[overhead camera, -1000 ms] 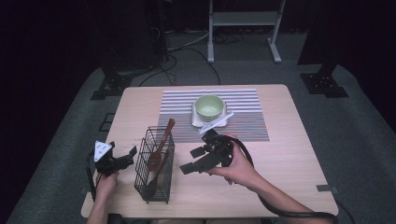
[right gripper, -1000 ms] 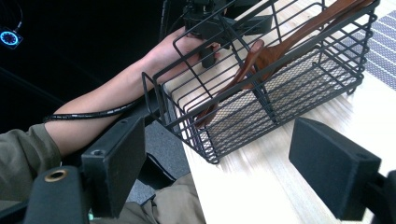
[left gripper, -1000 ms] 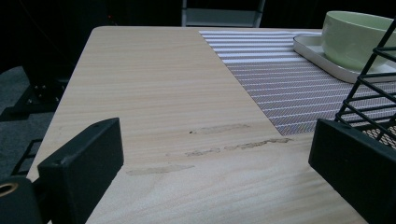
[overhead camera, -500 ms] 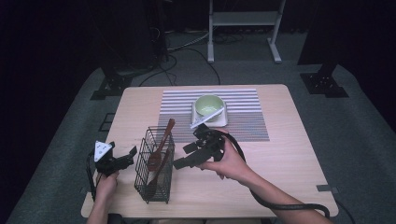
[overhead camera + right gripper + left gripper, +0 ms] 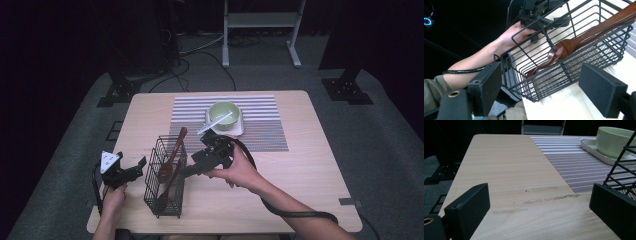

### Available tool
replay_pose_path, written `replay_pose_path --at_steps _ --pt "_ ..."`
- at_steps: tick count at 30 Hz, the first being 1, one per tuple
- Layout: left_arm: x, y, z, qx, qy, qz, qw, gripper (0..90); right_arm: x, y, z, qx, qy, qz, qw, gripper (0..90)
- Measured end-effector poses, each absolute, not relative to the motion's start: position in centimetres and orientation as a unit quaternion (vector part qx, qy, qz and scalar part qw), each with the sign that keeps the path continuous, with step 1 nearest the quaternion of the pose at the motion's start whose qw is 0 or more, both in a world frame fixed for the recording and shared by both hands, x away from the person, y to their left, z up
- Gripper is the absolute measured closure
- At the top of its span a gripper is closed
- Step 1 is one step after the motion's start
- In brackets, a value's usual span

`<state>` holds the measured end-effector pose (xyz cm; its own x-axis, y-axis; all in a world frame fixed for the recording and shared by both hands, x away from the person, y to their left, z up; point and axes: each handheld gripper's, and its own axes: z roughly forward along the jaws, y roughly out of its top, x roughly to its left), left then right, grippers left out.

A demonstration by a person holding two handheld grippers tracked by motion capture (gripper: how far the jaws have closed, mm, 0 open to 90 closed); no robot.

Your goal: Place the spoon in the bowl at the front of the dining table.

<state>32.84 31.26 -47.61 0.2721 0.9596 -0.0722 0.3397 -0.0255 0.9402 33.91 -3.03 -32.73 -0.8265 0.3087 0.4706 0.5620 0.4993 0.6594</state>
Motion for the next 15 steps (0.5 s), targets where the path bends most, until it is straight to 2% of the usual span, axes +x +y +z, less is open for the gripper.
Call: replay_pose_path --at_steps 4,15 --pt "32.9 31.3 -47.6 0.639 0.509 0.324 0.478 2.3 34.1 -2.8 -32.8 -0.255 -0.853 -0.429 0.152 20.2" --pt "32.8 31.3 -47.6 0.639 0.508 0.324 0.478 2.2 33.9 -1.7 -32.9 -0.25 -0.857 -0.423 0.153 21.1"
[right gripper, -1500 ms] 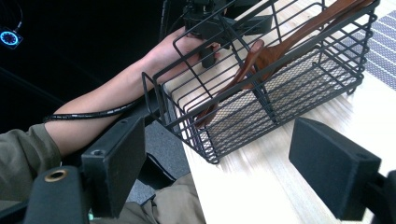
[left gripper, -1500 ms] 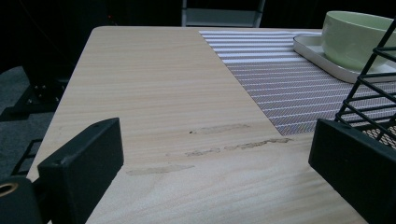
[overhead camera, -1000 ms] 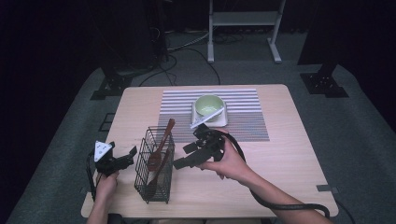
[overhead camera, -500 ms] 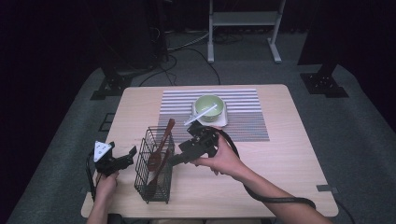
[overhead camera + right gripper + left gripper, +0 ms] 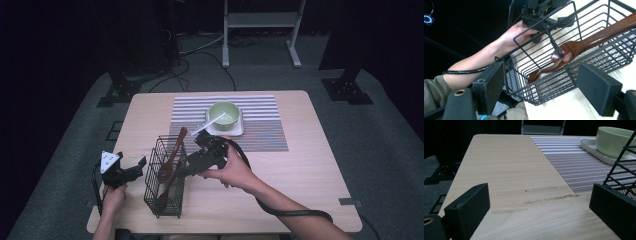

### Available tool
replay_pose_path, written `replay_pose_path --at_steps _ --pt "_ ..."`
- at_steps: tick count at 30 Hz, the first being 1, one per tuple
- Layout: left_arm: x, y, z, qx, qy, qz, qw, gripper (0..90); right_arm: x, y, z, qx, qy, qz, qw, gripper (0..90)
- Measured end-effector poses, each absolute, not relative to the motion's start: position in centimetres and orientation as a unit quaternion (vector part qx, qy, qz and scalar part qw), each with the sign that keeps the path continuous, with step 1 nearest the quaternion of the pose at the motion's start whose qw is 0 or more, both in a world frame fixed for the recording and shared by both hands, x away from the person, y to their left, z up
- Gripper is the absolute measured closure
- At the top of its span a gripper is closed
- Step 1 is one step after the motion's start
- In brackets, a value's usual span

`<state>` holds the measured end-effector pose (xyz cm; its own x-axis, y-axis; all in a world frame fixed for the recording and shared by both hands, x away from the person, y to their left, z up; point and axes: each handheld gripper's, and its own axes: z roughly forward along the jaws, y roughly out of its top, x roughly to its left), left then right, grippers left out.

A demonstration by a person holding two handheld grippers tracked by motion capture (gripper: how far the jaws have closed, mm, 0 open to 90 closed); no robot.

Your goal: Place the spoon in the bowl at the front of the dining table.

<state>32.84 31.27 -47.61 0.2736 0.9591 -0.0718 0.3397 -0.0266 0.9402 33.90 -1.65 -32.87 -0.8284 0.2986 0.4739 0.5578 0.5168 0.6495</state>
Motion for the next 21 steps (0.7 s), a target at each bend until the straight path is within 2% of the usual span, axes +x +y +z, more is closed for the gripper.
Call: replay_pose_path --at_steps 6,13,19,21 --pt "32.8 31.3 -47.6 0.638 0.509 0.324 0.479 2.2 34.2 -1.2 -33.0 -0.258 -0.856 -0.42 0.158 26.0" --pt "32.8 31.3 -47.6 0.638 0.508 0.323 0.48 2.2 34.6 -0.4 -33.4 -0.27 -0.861 -0.402 0.153 40.8" --pt "32.8 31.3 -47.6 0.637 0.509 0.323 0.48 2.2 35.0 -0.2 -33.8 -0.28 -0.861 -0.397 0.151 49.2" --pt "32.8 31.3 -47.6 0.637 0.509 0.323 0.48 2.3 35.1 0.0 -33.9 -0.284 -0.861 -0.393 0.152 54.8"
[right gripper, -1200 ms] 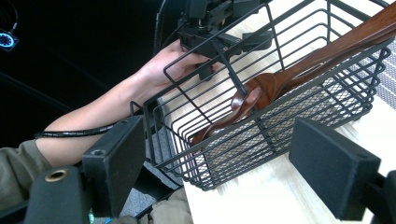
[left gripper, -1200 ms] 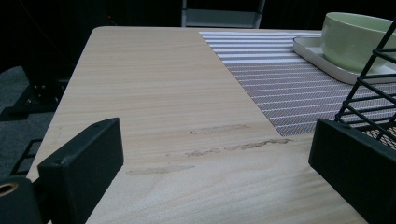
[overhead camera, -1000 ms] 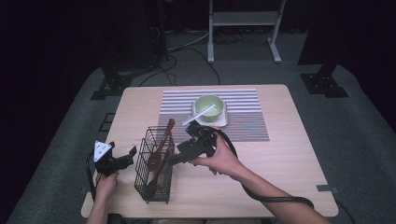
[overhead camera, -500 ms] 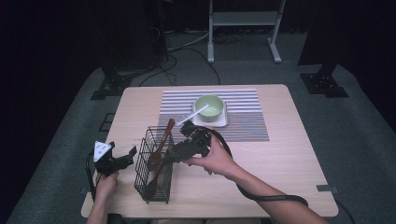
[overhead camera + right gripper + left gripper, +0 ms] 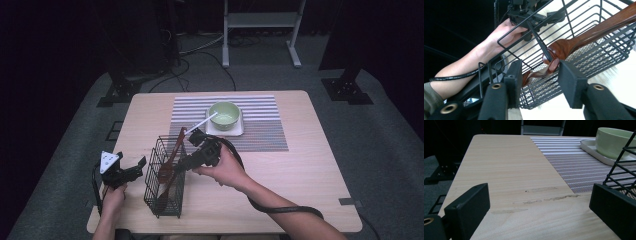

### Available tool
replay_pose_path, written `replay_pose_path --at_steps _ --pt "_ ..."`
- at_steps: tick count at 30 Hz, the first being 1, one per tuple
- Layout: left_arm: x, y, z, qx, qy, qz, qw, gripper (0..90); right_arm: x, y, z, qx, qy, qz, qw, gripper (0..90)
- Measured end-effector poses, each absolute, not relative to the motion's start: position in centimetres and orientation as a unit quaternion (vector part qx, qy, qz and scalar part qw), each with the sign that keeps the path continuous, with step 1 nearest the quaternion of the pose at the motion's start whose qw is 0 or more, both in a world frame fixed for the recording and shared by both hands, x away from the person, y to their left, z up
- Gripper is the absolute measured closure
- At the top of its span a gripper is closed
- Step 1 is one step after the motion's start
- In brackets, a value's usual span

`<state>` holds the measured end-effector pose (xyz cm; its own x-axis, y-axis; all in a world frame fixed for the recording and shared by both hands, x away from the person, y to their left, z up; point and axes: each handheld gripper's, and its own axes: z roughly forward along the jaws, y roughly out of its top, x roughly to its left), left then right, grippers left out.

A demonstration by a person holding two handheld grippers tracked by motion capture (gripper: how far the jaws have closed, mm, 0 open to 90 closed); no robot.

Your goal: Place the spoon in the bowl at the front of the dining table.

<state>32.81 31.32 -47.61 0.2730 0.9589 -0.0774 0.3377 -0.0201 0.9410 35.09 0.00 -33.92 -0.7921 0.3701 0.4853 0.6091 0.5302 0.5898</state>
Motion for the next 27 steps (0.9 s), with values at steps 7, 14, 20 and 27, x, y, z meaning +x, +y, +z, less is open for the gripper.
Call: replay_pose_path --at_steps 7,14,20,27 --pt "32.81 31.31 -47.61 0.638 0.508 0.324 0.48 2.2 35.21 0.14 -34.09 -0.291 -0.862 -0.386 0.152 64.1" --pt "32.81 31.34 -47.61 0.637 0.509 0.324 0.481 2.3 35.43 0.19 -34.27 -0.298 -0.858 -0.388 0.155 79.3" --pt "32.81 31.36 -47.61 0.637 0.509 0.324 0.481 2.2 35.44 0.09 -34.16 -0.298 -0.857 -0.391 0.156 82.4" --pt "32.8 31.37 -47.61 0.637 0.508 0.324 0.481 2.2 35.21 -0.16 -33.71 -0.292 -0.855 -0.401 0.154 82.6"
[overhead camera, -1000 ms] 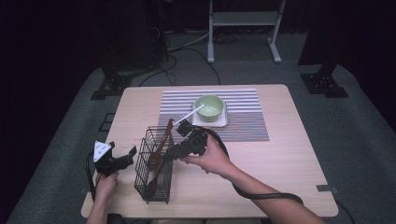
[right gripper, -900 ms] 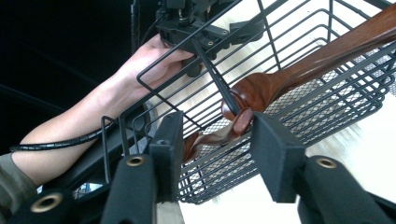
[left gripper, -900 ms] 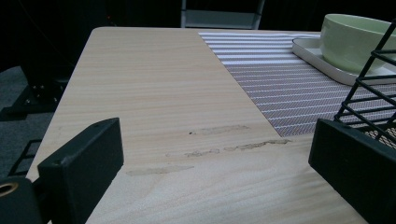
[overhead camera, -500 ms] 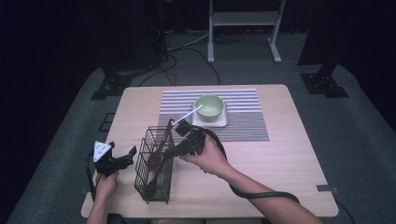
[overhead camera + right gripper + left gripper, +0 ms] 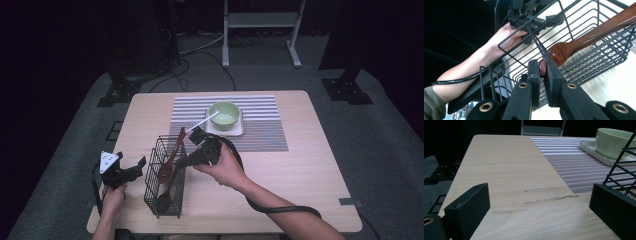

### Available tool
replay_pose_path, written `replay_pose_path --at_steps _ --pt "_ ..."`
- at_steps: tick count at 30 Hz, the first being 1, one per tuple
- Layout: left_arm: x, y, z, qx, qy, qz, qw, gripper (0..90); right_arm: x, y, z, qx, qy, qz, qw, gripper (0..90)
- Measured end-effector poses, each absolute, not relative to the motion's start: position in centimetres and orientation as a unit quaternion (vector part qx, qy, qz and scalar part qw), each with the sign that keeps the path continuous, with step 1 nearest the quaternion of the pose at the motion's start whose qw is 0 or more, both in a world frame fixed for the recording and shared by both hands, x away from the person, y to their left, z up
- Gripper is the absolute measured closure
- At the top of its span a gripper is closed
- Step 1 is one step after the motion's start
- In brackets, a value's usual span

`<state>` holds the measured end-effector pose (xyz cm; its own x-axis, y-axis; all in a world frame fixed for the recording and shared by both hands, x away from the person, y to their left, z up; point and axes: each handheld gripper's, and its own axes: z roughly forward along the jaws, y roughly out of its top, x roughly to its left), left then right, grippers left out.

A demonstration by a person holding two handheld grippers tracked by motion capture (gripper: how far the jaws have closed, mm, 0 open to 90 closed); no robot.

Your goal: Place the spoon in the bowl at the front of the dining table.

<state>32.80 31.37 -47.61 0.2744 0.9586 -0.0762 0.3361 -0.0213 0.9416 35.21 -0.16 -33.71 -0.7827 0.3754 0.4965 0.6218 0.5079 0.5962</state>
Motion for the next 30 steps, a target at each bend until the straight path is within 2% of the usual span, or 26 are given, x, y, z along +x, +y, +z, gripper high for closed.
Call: replay_pose_path --at_steps 30 --pt "32.8 31.2 -47.6 0.64 0.506 0.326 0.477 2.2 34.8 -2.4 -30.5 -0.286 -0.836 -0.444 0.147 82.6"
